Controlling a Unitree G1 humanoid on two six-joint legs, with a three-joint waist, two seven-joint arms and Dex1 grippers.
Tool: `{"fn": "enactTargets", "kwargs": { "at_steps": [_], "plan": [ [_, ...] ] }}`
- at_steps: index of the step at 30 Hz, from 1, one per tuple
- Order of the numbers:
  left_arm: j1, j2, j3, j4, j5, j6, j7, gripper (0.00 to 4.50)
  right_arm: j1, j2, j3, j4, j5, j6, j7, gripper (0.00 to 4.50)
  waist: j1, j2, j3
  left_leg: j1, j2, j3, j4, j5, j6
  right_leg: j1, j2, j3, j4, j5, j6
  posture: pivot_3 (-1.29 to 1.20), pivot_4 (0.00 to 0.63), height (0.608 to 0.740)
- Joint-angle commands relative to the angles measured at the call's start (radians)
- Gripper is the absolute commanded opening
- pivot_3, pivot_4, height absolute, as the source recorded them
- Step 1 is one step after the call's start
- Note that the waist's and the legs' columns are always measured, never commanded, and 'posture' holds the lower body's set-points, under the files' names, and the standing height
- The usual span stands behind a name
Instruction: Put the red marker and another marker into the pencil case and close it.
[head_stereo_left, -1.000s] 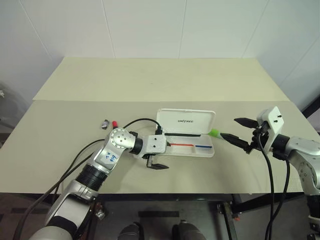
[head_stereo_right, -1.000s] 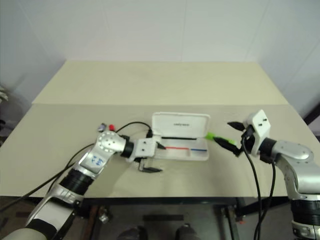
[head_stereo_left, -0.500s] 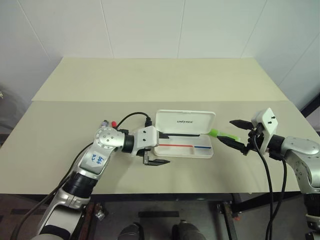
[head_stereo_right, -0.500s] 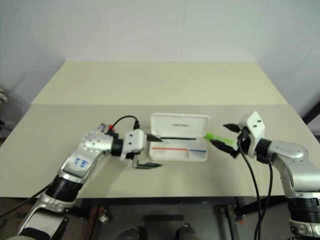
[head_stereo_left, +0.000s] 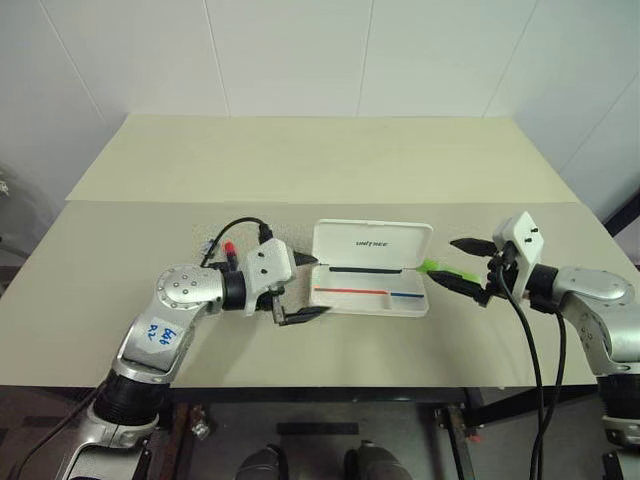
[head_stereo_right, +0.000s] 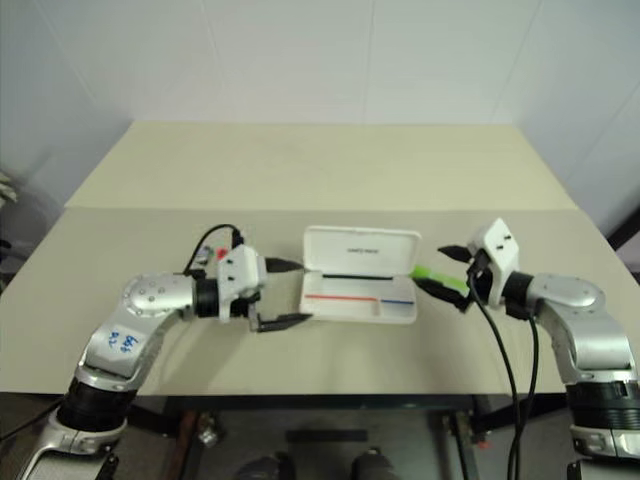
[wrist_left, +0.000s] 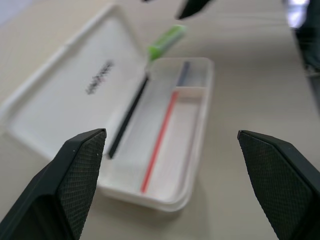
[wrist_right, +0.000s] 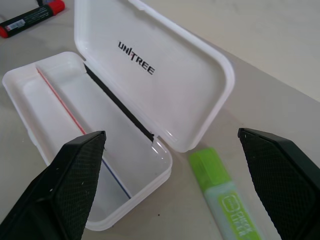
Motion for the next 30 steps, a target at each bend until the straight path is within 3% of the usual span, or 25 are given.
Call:
{"fn": "enactTargets", "kwargs": {
  "at_steps": [1, 12, 20, 30],
  "plan": [
    [0.014, -0.010, 0.075, -0.071, 0.015, 0.109, 0.145, 4.47, -0.035, -0.006, -0.009, 0.012, 0.001, -0.025, 0.020, 4.50, -0.002, 0.000, 0.000, 0.000, 0.000, 0.000, 0.000, 0.000, 0.000, 0.000, 0.000, 0.000, 0.000, 0.000, 0.000, 0.00, 0.150, 0.740],
    [-0.010, -0.246, 0.190, -0.092, 0.113, 0.572, 0.647, 4.47, -0.103, 0.010, 0.027, 0.090, -0.024, -0.056, 0.060, 4.50, 0.001, 0.000, 0.000, 0.000, 0.000, 0.000, 0.001, 0.000, 0.000, 0.000, 0.000, 0.000, 0.000, 0.001, 0.001, 0.00, 0.150, 0.740],
    [-0.026, -0.406, 0.224, -0.081, 0.165, 0.662, 0.861, 4.47, -0.118, 0.015, 0.034, 0.114, -0.030, -0.069, 0.074, 4.50, 0.002, 0.000, 0.000, 0.000, -0.001, 0.000, 0.000, 0.002, -0.004, 0.000, 0.000, 0.001, -0.001, 0.001, 0.002, 0.00, 0.150, 0.740],
    [-0.037, -0.429, 0.265, -0.025, 0.171, 0.697, 0.936, 4.47, -0.110, 0.014, 0.026, 0.109, -0.033, -0.069, 0.080, 4.50, 0.002, 0.000, 0.000, 0.000, 0.000, 0.001, 0.000, 0.002, -0.006, 0.000, 0.000, 0.001, -0.001, 0.001, 0.002, 0.00, 0.150, 0.740]
  ]
}}
